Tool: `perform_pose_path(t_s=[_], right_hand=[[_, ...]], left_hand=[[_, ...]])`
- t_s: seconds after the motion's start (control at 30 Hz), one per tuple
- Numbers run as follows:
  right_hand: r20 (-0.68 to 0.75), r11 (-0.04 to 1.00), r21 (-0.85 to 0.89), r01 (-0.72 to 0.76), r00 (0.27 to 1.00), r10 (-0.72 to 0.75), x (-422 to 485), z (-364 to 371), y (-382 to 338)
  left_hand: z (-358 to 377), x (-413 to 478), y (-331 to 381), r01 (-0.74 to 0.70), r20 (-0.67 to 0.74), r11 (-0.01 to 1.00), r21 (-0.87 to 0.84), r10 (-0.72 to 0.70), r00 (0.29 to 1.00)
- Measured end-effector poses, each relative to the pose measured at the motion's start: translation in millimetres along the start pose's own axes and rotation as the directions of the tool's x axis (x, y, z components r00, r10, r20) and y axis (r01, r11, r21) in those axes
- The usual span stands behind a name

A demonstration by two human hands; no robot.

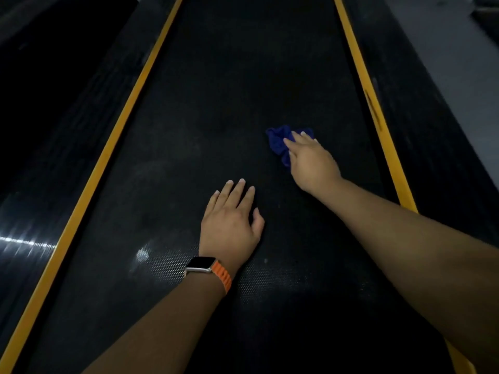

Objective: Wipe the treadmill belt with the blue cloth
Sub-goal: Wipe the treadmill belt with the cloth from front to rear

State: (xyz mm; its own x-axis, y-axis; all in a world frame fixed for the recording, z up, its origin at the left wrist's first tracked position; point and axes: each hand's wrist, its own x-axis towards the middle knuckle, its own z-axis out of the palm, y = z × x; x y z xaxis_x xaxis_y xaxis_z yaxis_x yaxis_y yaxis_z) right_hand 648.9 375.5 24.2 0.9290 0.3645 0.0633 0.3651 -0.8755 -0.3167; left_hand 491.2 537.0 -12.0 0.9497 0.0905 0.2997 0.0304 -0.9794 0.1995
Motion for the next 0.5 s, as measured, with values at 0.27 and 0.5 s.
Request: perform_pose_path(t_s=[0.27, 0.5], right_hand=[[0.160, 0.925, 0.052, 0.377, 0.911, -0.380, -125, -18, 18], [0.031, 0.996, -0.052, 0.075, 0.997, -0.073, -24, 1, -11]], left_hand=[[0, -1, 0, 0.003, 0.000, 1.000, -0.013, -0.003, 1.000], [0, 0, 0, 0.002, -0.008, 1.000, -0.012, -0.003, 1.000]])
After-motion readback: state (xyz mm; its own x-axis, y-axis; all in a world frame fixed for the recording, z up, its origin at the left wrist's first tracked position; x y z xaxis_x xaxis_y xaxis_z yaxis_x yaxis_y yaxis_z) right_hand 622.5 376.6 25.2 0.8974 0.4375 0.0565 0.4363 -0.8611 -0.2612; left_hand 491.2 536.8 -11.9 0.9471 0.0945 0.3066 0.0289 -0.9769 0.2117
